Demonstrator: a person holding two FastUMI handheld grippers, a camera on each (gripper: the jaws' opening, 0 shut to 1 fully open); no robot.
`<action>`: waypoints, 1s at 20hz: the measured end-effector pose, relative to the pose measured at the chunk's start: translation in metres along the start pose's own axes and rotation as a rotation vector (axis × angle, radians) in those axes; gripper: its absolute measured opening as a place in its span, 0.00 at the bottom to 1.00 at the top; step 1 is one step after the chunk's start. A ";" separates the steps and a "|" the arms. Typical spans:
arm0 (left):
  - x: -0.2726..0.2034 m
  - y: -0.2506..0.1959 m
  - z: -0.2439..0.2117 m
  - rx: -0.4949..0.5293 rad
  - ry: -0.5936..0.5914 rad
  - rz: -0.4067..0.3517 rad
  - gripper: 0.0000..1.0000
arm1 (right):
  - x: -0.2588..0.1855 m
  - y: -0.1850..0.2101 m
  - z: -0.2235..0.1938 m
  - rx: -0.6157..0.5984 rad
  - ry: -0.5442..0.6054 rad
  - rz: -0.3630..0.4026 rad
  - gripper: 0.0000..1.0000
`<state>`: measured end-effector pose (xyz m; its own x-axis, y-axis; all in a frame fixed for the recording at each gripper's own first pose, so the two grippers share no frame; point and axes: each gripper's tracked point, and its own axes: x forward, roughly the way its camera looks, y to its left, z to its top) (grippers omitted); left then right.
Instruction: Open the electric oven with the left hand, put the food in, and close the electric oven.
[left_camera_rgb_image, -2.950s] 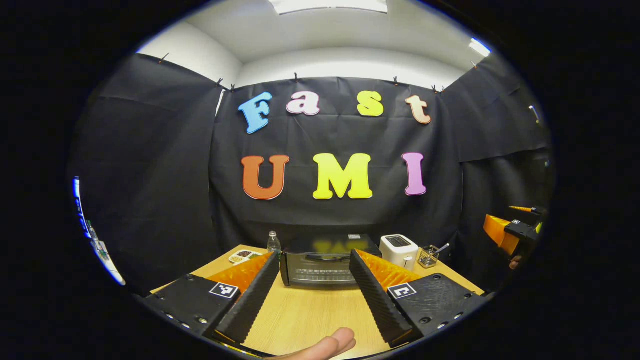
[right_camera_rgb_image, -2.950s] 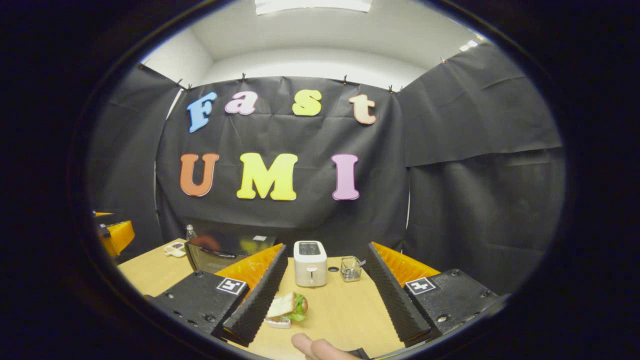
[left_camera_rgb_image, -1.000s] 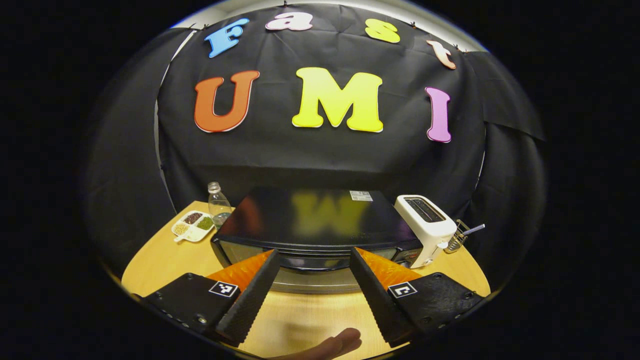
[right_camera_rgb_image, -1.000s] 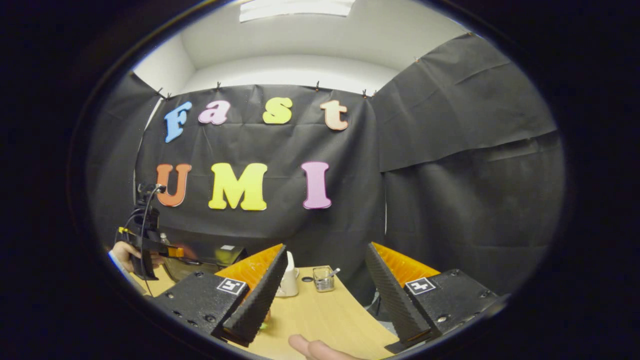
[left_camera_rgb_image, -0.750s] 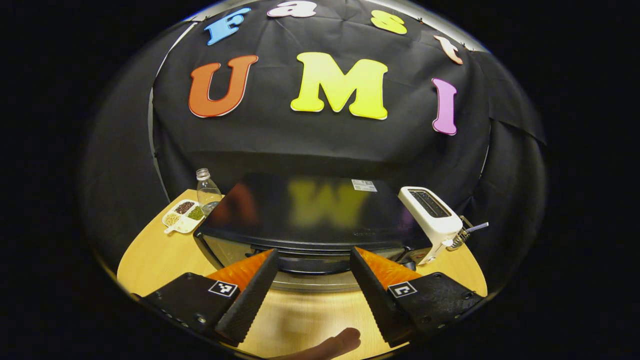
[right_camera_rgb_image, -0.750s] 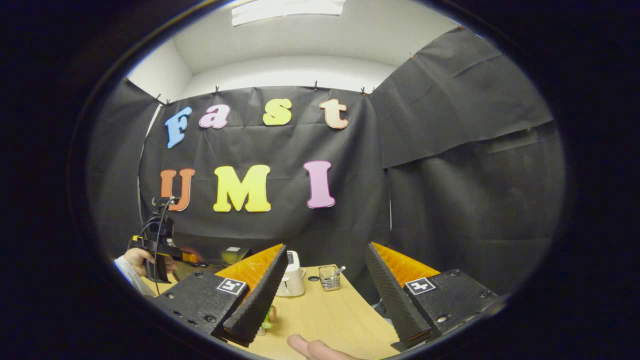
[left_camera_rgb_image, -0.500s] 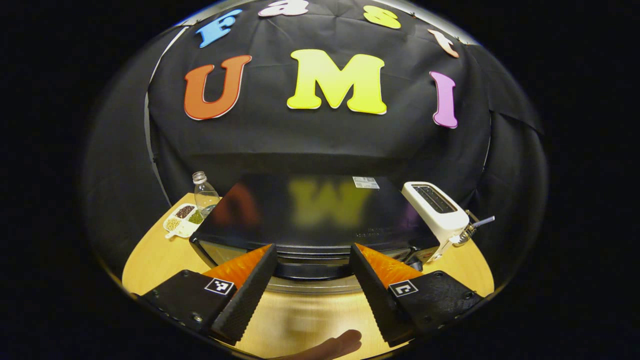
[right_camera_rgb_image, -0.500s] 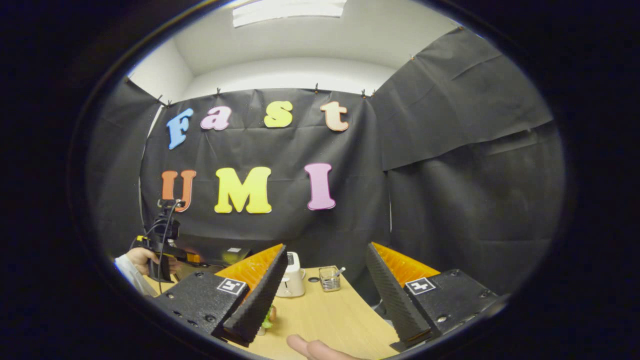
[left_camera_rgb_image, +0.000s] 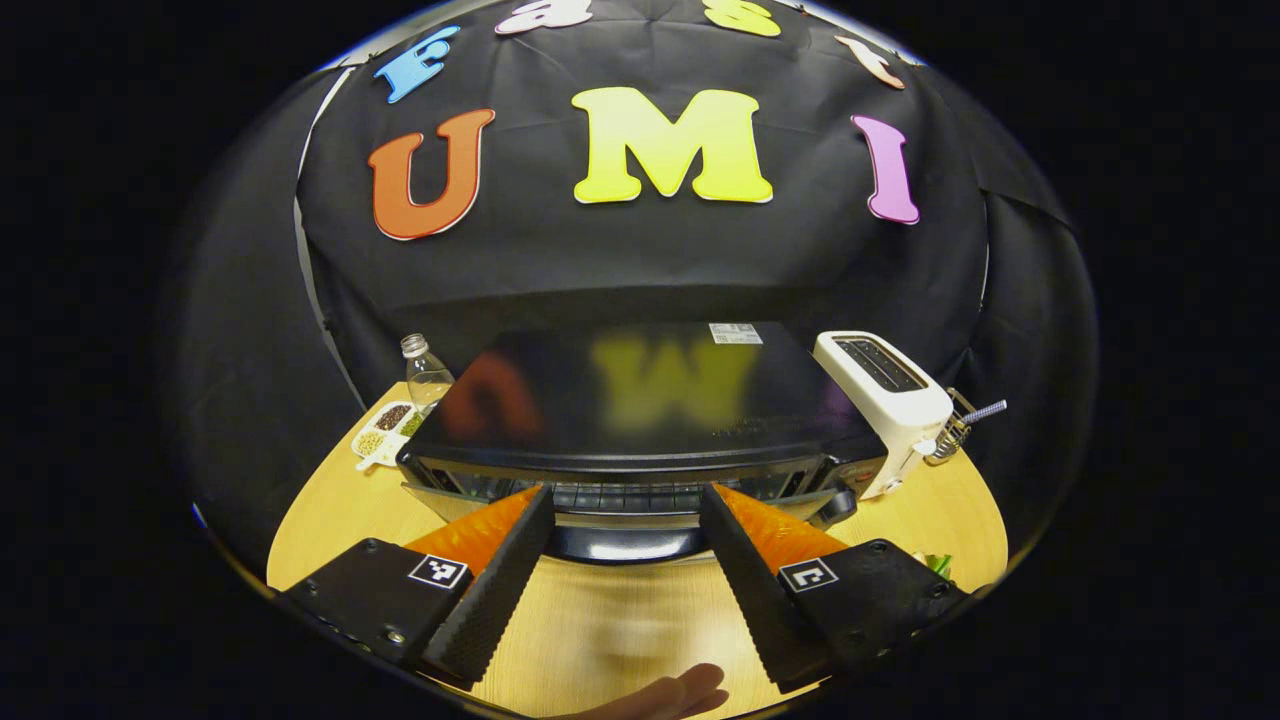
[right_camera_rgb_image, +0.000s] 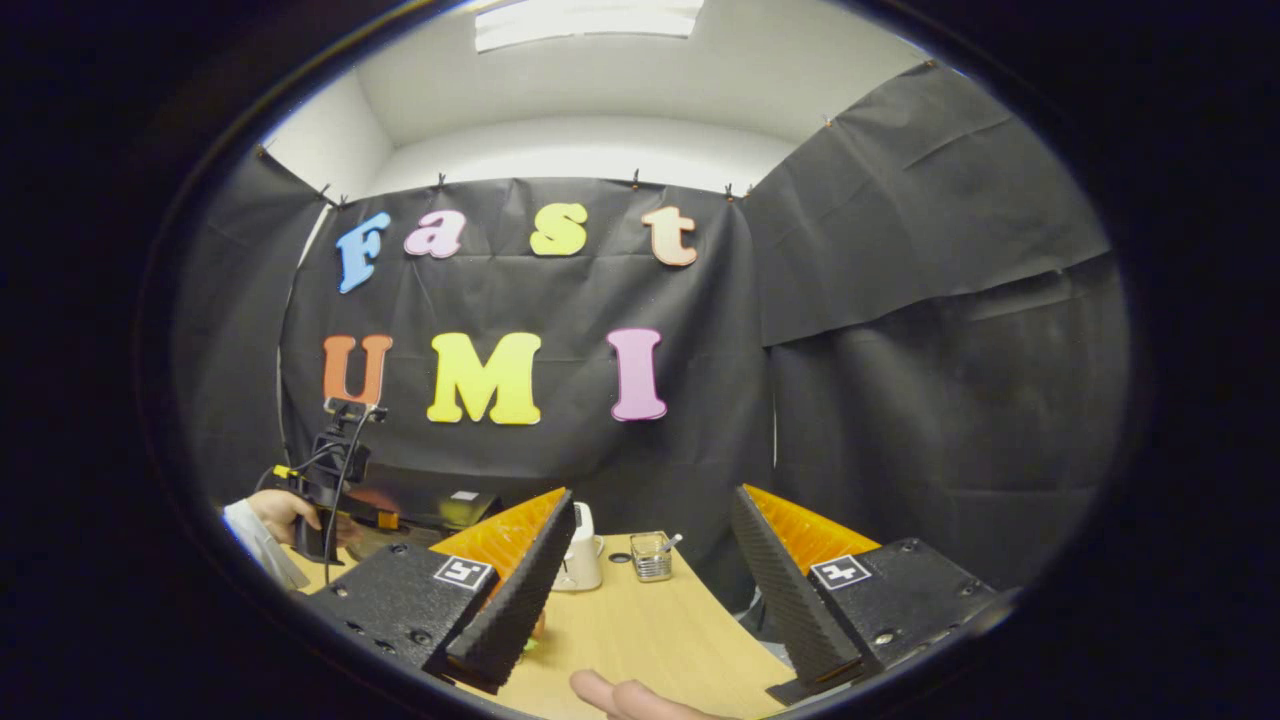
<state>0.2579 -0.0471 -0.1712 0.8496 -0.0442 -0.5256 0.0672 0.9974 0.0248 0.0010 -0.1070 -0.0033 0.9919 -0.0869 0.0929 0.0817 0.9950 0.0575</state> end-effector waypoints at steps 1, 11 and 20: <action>-0.007 0.000 -0.005 0.005 0.004 0.007 0.98 | -0.002 0.001 0.001 -0.001 0.000 0.002 1.00; -0.051 -0.006 -0.092 -0.054 0.057 -0.024 0.97 | -0.026 0.006 0.009 -0.013 -0.011 0.013 1.00; -0.038 -0.014 -0.195 -0.111 0.190 -0.053 0.94 | -0.037 0.020 0.007 -0.001 -0.011 0.060 1.00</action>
<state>0.1229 -0.0485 -0.3174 0.7318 -0.0953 -0.6749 0.0418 0.9946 -0.0952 -0.0348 -0.0844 0.0016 0.9939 -0.0272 0.1070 0.0219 0.9985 0.0504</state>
